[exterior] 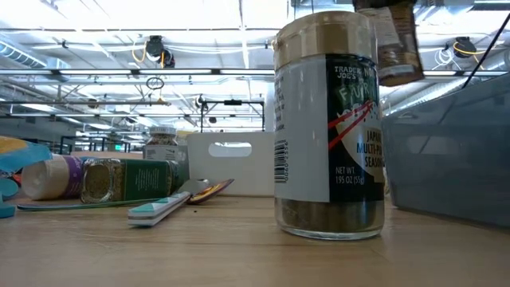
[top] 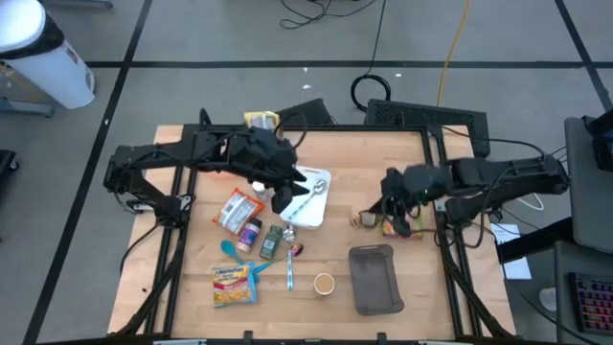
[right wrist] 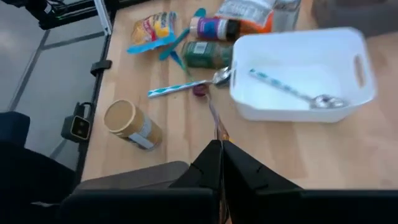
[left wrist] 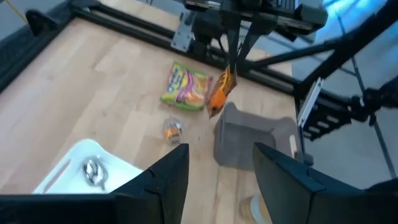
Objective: Pick & Place Food Item
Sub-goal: Put the orange seasoning pack into the bottom black bin
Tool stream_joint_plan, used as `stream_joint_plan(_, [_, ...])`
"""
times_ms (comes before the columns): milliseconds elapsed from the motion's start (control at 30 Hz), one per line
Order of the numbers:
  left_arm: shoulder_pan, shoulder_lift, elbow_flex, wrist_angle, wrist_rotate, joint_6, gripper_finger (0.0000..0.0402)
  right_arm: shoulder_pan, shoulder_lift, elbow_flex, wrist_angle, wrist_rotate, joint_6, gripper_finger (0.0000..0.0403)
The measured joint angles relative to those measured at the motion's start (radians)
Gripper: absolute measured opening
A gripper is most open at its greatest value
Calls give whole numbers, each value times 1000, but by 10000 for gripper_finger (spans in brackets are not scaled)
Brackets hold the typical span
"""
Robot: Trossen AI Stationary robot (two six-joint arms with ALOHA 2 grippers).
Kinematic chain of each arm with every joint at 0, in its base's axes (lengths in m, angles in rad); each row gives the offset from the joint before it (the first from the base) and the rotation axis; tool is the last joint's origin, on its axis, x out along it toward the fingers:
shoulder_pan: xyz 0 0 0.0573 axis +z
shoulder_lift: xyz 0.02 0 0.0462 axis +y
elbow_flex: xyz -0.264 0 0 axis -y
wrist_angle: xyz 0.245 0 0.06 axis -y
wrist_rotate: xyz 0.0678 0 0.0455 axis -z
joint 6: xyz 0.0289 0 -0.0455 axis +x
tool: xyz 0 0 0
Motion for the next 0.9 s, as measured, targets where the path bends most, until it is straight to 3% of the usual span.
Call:
stream_joint_plan(300, [-101, 0, 0, -34, -12, -3, 186, 258, 6, -30, 111, 230, 208, 0])
stream_joint_plan(533, [-190, 0, 0, -32, -127, -8, 186, 427, 65, -30, 105, 400, 266, 0])
stream_joint_plan(900, [-276, 1, 0, 32, -283, -84, 186, 444, 123, -36, 97, 352, 132, 0])
